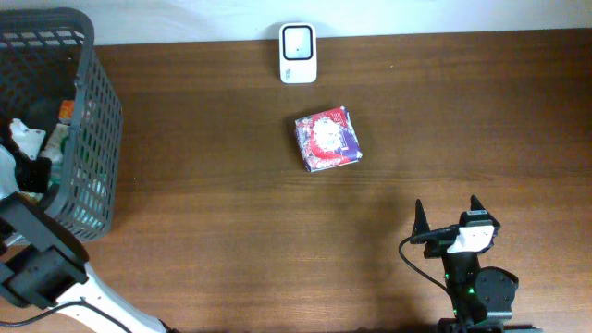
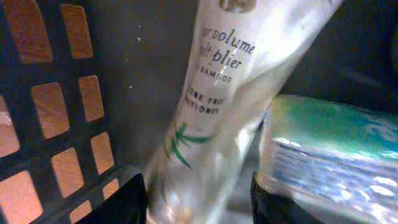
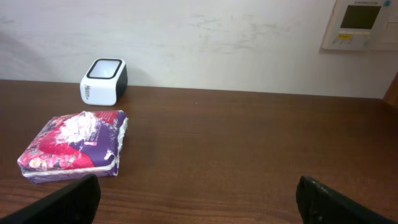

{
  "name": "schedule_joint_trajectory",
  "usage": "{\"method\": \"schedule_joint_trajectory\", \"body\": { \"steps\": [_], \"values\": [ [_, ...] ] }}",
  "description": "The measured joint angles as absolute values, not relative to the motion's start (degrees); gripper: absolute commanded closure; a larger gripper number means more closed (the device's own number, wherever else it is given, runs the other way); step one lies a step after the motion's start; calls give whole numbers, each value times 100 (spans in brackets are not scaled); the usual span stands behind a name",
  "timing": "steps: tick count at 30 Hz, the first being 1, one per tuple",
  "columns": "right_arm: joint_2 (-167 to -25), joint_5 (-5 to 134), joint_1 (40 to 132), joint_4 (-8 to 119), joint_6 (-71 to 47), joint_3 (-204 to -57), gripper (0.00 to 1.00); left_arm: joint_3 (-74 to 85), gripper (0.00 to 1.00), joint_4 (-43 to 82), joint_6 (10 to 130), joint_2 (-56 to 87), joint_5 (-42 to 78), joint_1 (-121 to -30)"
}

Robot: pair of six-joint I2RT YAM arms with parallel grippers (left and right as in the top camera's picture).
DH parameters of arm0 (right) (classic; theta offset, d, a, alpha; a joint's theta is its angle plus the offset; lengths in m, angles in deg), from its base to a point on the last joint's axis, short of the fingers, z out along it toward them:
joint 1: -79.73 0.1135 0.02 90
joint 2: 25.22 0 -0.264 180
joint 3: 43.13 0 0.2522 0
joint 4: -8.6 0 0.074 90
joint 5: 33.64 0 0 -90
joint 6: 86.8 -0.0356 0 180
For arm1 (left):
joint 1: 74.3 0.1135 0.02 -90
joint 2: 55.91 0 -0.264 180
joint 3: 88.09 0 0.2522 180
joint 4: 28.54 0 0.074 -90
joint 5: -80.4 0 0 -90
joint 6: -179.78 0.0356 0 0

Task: Scan the item barcode
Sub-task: 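Return the left gripper to the basket and grasp the white tube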

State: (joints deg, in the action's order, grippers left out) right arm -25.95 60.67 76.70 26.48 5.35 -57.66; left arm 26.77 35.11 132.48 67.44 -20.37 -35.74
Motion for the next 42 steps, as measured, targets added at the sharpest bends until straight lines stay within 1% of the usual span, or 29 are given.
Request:
{"method": "schedule_joint_trajectory", "body": {
  "steps": [2,4,10,11,12,13,14,15,16,17,18,21,24,27,28,29,32,33,34,35,36,37,38,40,41,42],
  "values": [
    [-2595,6067,7670,2648,537,-5766,1,2677,55,3509,13248,6818,-2052,-3569],
    [-2595,6067,7670,2648,535,-5766,1,2677,56,3487,13250,6851,-2052,-3558],
    [-2595,6067,7670,2648,535,-5766,1,2609,30,3491,13215,6851,-1718,-3412],
    [-2595,6065,7670,2648,535,-5766,1,2548,30,3474,13200,6851,-1665,-3392],
    [-2595,6065,7670,2648,535,-5766,1,2469,40,3428,13198,6851,-1619,-3381],
    [-2595,6065,7670,2648,535,-5766,1,2342,65,3380,13200,6855,-1578,-3366],
    [-2595,6065,7670,2648,533,-5766,1,2314,77,3362,13196,6858,-1554,-3366],
    [-2595,6067,7670,2648,535,-5766,1,2303,80,3340,13178,6858,-1532,-3362],
    [-2595,6067,7670,2648,535,-5766,1,2292,81,3338,13180,6858,-1517,-3362],
    [-2595,6065,7670,2648,533,-5766,1,2310,84,3314,13180,6842,-1495,-3379],
    [-2595,6067,7670,2648,535,-5766,1,2334,91,3307,13172,6834,-1493,-3381],
    [-2595,6067,7670,2648,535,-5766,1,2618,97,3576,12501,6873,-1455,-3383],
    [-2595,6067,7670,2648,535,-5766,1,3136,94,3839,12007,6860,-1250,-3381],
    [-2595,6065,7670,2648,535,-5766,2,3361,95,3832,11801,6552,-592,-3381],
    [-2595,6065,7670,2648,533,-5766,1,3420,97,3810,11749,6361,-328,-3370],
    [-2595,6067,7670,2648,535,-5766,1,3555,100,3725,11661,6040,59,-3359],
    [-2595,6067,7670,2648,533,-5766,1,3809,100,3185,11069,5192,938,-3351],
    [-2595,6067,7670,2648,533,-5766,1,3840,94,3028,10861,4982,1183,-3348],
    [-2595,6067,7670,2648,533,-5766,1,3875,86,2925,10680,4762,1419,-3351],
    [-2595,6067,7670,2648,535,-5766,1,3890,82,2907,10562,4611,1567,-3351],
    [-2595,6067,7670,2648,535,-5766,1,3896,73,2953,10485,4484,1679,-3351],
    [-2595,6065,7670,2648,535,-5766,1,3903,69,3045,10409,4451,1692,-3348],
    [-2595,6067,7670,2646,535,-5766,1,3903,65,3172,10396,4458,1605,-3351],
    [-2595,6065,7670,2648,535,-5766,1,3896,61,3480,10416,4530,1139,-3346],
    [-2595,6065,7670,2648,533,-5766,1,3896,55,3589,10518,4584,931,-3344],
    [-2595,6065,7670,2648,535,-5766,1,3879,46,3686,10660,4698,693,-3340]
  ]
}}
